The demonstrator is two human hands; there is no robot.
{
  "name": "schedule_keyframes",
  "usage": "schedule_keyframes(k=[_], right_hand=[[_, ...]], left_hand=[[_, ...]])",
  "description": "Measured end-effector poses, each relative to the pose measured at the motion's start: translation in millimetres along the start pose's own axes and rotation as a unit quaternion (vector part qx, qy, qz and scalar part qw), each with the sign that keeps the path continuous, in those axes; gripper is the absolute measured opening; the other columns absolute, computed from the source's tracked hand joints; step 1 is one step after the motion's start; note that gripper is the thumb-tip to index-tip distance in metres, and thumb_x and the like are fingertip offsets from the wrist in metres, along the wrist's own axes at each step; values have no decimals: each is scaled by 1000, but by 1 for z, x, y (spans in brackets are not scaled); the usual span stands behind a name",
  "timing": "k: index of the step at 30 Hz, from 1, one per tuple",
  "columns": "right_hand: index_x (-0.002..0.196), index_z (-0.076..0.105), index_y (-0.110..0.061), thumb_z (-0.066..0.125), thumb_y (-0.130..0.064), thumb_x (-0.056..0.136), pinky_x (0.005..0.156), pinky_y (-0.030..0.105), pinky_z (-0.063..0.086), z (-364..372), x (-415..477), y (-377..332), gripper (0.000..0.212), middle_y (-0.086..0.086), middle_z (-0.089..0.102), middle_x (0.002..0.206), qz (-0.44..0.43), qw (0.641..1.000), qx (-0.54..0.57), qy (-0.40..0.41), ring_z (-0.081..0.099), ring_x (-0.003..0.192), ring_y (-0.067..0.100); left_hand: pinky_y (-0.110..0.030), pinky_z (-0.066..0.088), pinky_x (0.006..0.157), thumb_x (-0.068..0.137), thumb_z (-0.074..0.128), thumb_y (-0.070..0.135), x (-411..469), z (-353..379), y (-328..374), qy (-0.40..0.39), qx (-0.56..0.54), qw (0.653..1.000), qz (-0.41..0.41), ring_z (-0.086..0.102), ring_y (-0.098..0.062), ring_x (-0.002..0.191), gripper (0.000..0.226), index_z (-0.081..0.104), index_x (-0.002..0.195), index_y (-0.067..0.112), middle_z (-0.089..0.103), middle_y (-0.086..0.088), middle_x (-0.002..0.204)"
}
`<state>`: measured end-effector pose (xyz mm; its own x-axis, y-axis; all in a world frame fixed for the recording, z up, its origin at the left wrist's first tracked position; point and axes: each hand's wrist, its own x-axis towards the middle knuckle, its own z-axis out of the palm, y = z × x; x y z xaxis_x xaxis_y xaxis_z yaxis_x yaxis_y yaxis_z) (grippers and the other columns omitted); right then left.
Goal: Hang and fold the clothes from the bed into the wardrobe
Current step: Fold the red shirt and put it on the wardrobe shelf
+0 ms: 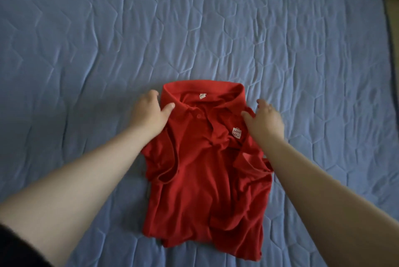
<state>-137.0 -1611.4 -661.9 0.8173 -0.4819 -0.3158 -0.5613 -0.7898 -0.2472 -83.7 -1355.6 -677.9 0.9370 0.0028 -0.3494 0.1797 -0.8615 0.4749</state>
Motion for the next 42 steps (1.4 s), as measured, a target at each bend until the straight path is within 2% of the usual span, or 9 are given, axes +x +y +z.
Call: schedule_keyframes(k=[5,10,17,26,32,35,38,40,42], right_hand=[[119,58,-1,58,-18,90,88,37,44,6,17,-2,34,19,63,117,40,996,52,-67,55,114,36],[97,65,1,49,-8,89,69,29,38,-6,1,4,19,17,66,96,15,991,133,-26,59,94,33],[91,62,-9,46,-15,89,65,28,38,-69,-28,7,17,-1,57,74,64,950,302,36,53,75,18],[81,59,-16,63,-27,90,50,9,35,-251,-78,-19,14,-7,56,66,-57,937,310,150,49,58,4],[81,53,-13,56,-19,95,48,11,34,-395,-131,-40,15,-2,52,67,-107,918,311,222,45,59,8],[88,60,-8,57,-22,94,59,27,42,-469,-166,-49,15,4,60,75,-145,913,302,233,53,67,16],[85,66,-18,65,-27,89,60,21,45,-544,-203,-57,11,-1,63,76,-186,895,310,260,57,69,9],[82,64,-21,66,-24,89,55,9,38,-577,-218,-61,8,-3,62,73,-201,878,315,301,53,66,3],[85,62,-15,62,-20,91,53,15,33,-614,-237,-65,7,1,60,75,-206,855,329,344,50,64,7]], left_hand=[[-38,44,87,84,67,39,12,16,2,-96,-3,993,-66,55,-36,112,50,53,115,3,58,-17,120],[-31,29,55,78,75,34,-2,12,1,-64,-50,996,-23,53,-25,72,35,49,67,13,51,1,67],[-30,28,52,86,66,29,-22,-46,25,10,-133,990,51,49,-21,61,29,47,77,8,53,-3,64],[-25,34,57,78,75,30,-80,-213,107,74,-134,975,160,55,-17,68,24,55,79,17,60,1,70],[-14,31,48,67,84,29,-140,-351,181,111,-161,957,213,41,-5,49,29,56,63,20,50,7,53],[-18,39,58,70,83,18,-176,-422,222,91,-202,943,248,52,-11,59,16,68,73,17,65,-3,65],[-28,44,70,75,78,7,-219,-488,260,95,-224,926,290,59,-17,74,11,71,83,12,71,-12,81],[-18,46,70,75,77,7,-239,-517,277,122,-235,912,312,61,-11,75,13,72,85,13,72,-7,83],[-5,45,67,75,79,14,-264,-549,295,151,-250,897,331,63,3,71,12,74,84,21,73,6,81]])
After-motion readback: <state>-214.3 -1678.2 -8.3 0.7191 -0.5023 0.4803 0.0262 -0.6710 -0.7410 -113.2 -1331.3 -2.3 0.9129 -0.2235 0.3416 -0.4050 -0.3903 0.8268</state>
